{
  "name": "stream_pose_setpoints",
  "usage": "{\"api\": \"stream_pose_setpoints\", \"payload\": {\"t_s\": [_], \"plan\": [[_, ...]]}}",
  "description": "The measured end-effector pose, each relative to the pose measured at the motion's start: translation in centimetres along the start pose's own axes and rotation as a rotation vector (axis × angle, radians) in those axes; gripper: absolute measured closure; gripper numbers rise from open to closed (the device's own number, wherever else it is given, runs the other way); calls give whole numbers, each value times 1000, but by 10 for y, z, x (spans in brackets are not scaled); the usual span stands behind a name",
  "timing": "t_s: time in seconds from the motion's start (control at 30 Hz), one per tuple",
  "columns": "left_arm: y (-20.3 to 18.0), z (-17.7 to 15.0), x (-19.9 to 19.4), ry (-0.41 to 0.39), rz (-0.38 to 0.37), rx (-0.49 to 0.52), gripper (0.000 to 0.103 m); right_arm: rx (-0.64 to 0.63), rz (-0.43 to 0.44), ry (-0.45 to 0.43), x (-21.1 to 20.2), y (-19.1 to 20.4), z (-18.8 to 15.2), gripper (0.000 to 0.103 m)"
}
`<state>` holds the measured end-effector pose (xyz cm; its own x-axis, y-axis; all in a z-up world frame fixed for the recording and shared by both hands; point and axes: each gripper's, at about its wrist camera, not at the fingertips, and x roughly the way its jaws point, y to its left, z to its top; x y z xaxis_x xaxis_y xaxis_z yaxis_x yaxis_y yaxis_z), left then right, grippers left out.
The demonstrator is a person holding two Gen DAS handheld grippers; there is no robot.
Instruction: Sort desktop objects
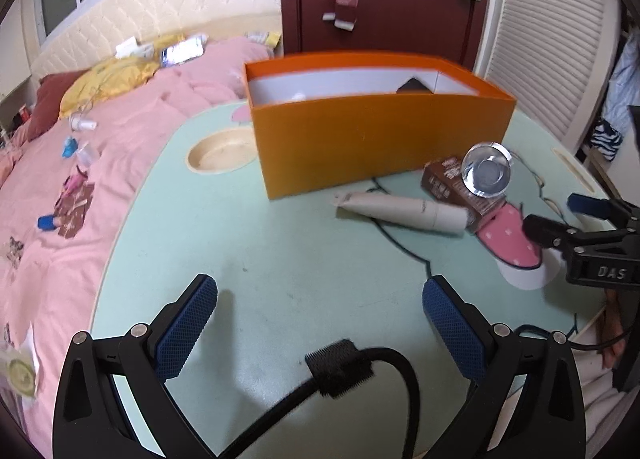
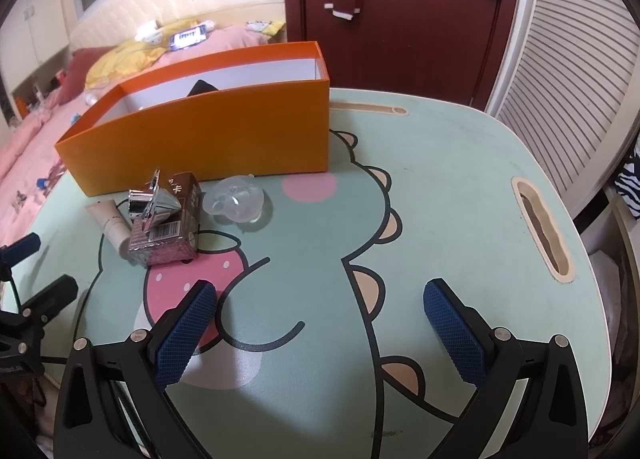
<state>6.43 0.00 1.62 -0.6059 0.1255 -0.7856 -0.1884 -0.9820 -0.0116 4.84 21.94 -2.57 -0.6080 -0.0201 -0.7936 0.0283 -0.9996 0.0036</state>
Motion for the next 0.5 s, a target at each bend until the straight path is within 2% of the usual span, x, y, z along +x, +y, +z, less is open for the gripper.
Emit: {"api": "stream_pose_setpoints", "payload": {"t_s": [0.5], "plan": [[2,-3,0,-22,-15,0,0,-7,0,2,1,7,3,0]]}}
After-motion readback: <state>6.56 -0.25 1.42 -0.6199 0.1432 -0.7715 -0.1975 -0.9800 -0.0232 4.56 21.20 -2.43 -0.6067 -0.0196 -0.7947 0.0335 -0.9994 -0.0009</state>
